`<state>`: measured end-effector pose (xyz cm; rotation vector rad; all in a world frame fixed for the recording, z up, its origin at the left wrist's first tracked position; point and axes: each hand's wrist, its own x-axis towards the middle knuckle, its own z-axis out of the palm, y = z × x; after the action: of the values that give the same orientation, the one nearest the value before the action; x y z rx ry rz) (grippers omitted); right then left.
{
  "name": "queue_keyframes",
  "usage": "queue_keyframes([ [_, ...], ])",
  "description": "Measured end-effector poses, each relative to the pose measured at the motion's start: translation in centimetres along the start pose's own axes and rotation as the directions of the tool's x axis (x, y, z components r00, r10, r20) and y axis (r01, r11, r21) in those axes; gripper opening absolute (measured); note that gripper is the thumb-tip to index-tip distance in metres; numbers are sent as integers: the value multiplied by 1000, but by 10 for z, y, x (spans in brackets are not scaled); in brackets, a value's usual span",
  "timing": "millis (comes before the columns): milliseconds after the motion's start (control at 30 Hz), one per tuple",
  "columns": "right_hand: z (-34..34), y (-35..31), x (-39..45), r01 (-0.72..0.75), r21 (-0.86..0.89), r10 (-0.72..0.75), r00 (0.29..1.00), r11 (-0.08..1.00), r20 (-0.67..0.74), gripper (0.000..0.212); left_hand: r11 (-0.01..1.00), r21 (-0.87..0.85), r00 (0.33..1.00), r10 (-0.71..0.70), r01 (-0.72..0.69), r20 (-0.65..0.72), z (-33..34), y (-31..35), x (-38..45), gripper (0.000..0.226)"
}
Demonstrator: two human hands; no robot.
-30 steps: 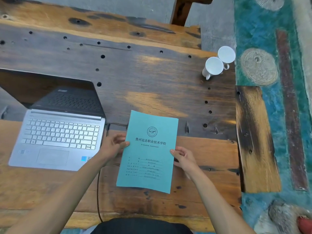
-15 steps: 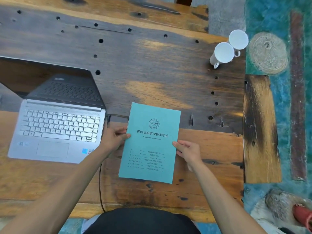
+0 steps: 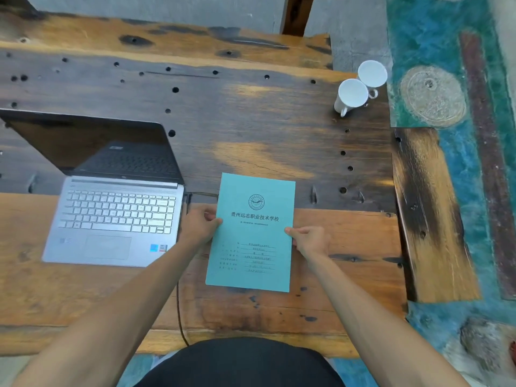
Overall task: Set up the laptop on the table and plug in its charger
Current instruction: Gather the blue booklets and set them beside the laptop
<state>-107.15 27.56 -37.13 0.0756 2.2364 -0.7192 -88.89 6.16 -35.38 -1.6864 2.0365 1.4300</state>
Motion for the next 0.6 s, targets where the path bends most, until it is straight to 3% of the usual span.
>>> queue_keyframes([
  [67, -1, 1, -5, 44, -89, -46, 999, 995, -17, 20, 996, 84, 1000, 4, -6, 22, 1, 3, -7, 37],
  [133, -4, 4, -9, 101, -156, -106, 994, 983, -27, 16, 1000, 24, 999, 17, -18, 38, 1, 2, -20, 46],
  [200, -10, 11, -15, 205, -235, -216, 976, 950, -21, 23, 994, 72, 996, 87, -87, 7, -3, -2, -35, 55],
  [333, -27, 34, -14, 482, -288, -496, 868, 827, 29, 45, 926, 302, 964, 257, -227, -65, -1, -17, -71, 72],
  [433, -46, 43, -5, 609, -311, -598, 789, 729, 142, 63, 855, 436, 944, 328, -282, -32, 18, -17, -94, 86],
  [533, -72, 53, 1, 626, -527, -632, 749, 575, 199, 71, 811, 491, 932, 362, -317, 3, 46, -8, -114, 90],
  [600, -89, 56, 2, 595, -588, -639, 751, 548, 165, 75, 784, 503, 909, 418, -363, 4, 64, 7, -119, 89],
])
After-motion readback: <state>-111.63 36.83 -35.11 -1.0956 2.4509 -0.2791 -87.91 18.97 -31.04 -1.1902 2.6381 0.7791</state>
